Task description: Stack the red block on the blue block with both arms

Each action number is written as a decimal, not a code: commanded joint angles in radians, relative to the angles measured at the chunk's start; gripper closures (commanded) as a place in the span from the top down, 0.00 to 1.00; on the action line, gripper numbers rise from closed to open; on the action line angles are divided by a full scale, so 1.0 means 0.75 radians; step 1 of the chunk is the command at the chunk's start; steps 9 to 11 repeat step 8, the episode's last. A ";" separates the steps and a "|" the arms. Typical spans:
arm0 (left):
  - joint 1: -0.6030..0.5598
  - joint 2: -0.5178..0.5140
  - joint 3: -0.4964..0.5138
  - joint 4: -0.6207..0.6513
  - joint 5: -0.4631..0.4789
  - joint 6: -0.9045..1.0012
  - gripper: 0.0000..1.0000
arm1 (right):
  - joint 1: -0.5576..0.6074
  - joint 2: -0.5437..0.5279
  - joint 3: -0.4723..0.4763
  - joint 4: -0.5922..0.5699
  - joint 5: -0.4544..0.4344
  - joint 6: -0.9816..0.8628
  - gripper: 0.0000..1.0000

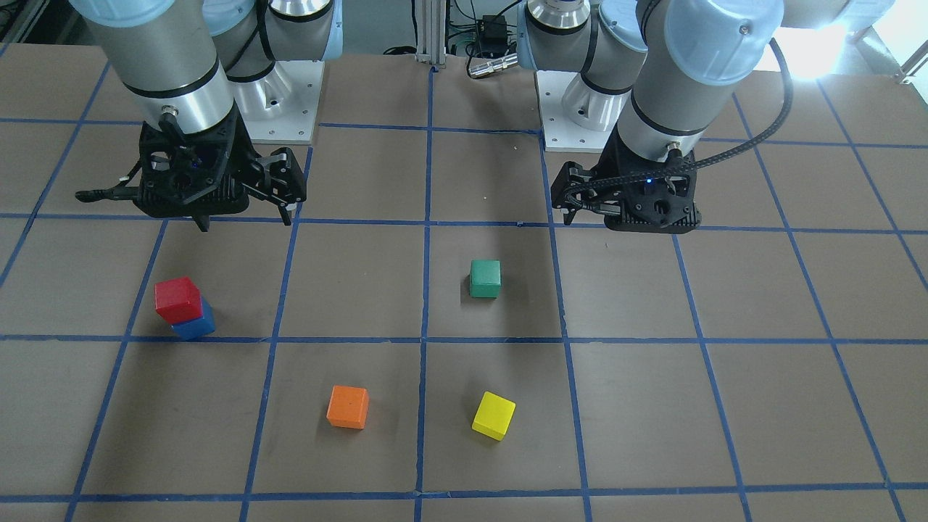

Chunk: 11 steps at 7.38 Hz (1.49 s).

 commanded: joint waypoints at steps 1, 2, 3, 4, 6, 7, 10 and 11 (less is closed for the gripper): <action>-0.001 0.009 0.002 0.001 -0.008 -0.003 1.00 | 0.006 0.005 -0.019 0.005 0.005 0.027 1.00; -0.001 0.015 0.002 0.001 0.000 -0.001 1.00 | 0.000 0.015 -0.031 0.005 0.010 0.027 1.00; -0.001 0.023 0.002 0.001 0.004 0.001 1.00 | -0.004 0.031 -0.044 0.007 0.014 0.027 1.00; -0.001 0.031 0.002 0.004 0.004 0.001 1.00 | -0.004 0.042 -0.048 0.010 0.012 0.027 1.00; -0.004 0.070 -0.006 0.006 0.004 0.005 1.00 | -0.004 0.042 -0.048 0.008 0.012 0.027 1.00; -0.004 0.072 -0.006 0.008 0.004 0.003 1.00 | -0.004 0.042 -0.050 0.010 0.012 0.027 1.00; -0.004 0.072 -0.006 0.008 0.004 0.003 1.00 | -0.004 0.044 -0.056 0.010 0.012 0.027 1.00; -0.004 0.072 -0.006 0.008 0.004 0.003 1.00 | -0.004 0.044 -0.056 0.010 0.012 0.027 1.00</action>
